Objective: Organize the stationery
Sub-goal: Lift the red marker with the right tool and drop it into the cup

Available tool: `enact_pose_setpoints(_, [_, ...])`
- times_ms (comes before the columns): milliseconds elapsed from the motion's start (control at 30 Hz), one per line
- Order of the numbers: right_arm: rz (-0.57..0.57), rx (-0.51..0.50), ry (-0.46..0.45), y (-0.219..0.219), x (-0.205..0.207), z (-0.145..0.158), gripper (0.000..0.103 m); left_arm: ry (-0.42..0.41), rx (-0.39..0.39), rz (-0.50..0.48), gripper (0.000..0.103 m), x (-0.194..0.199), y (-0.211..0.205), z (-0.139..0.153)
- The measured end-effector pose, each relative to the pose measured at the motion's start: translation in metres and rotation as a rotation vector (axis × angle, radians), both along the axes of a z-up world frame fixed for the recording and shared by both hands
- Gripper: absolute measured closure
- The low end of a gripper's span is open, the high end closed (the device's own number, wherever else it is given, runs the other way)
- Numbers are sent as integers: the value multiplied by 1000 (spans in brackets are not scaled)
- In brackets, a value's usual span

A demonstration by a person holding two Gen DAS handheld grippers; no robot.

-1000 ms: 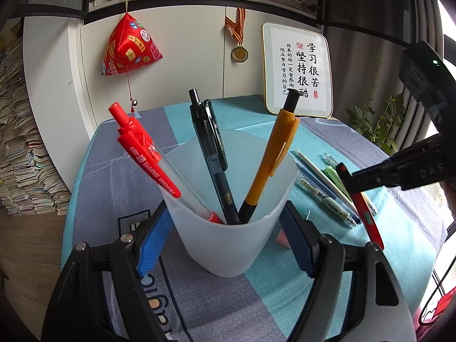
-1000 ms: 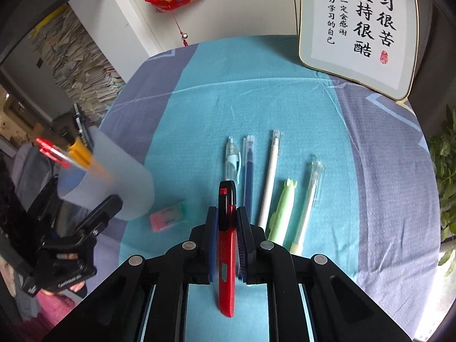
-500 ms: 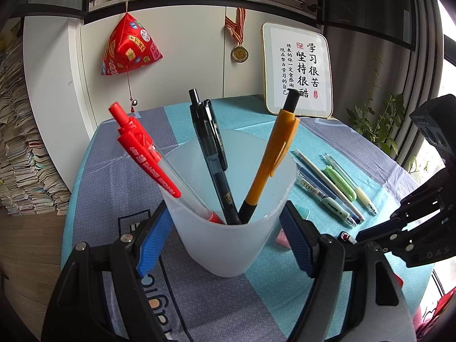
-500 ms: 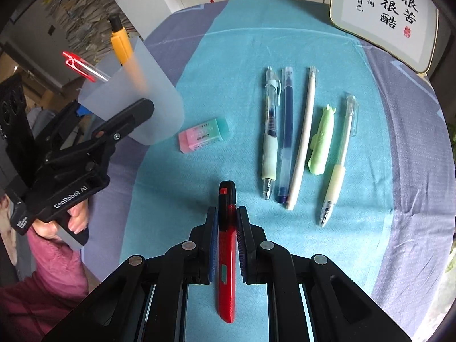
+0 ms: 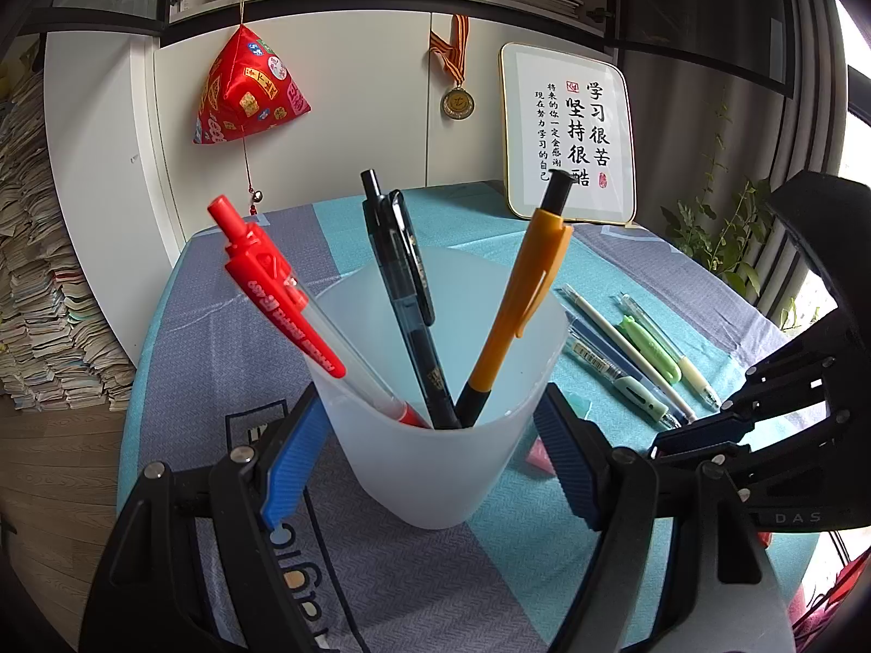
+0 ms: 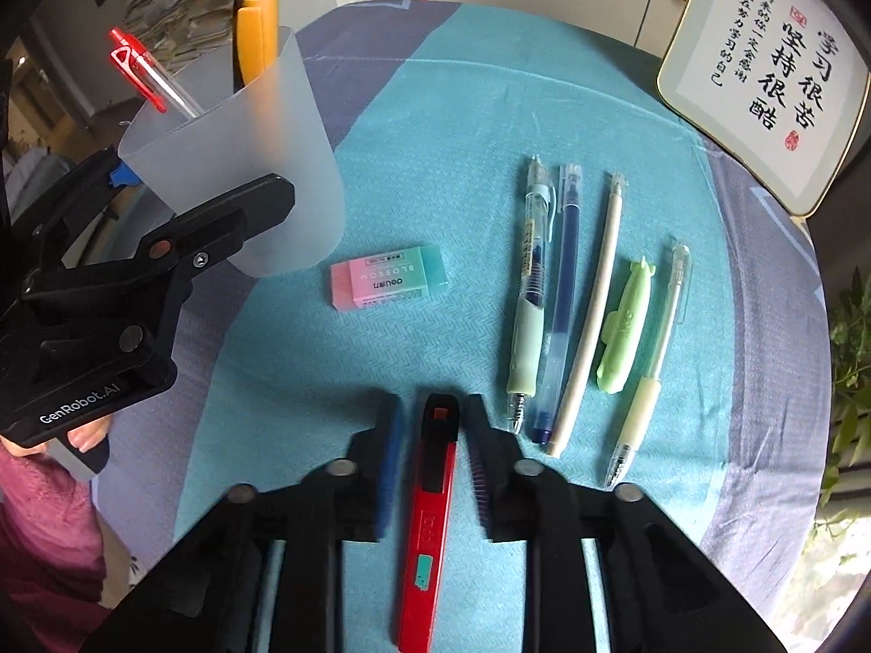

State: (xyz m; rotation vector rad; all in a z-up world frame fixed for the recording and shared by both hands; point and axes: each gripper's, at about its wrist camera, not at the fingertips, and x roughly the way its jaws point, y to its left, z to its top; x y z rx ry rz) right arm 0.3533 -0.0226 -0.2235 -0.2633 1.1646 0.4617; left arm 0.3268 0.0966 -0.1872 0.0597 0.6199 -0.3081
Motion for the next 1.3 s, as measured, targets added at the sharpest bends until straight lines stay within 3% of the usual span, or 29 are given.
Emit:
enact_pose_setpoints(167, [4,105,-61,-5,-9,36,89,0,0,0,28,0,0,0])
enact_pose_setpoints(500, [25,346,-382,-17,-50,164,89,0,0,0,28,0,0,0])
enact_pose_setpoints(667, [60,401,-460,-1,-41,208,89,0,0,0,28,0,0,0])
enact_pose_setpoints(800, [79,399,-441,16,-27,206,89,0,1,0,28,0,-1,0])
enact_pose_setpoints(1033, [71,421,-287,38,9,157,89,0,0,1,28,0,-1,0])
enact_pose_setpoints(1300, [91,379,-228,54,25,124,89,0,0,1,28,0,-1,0])
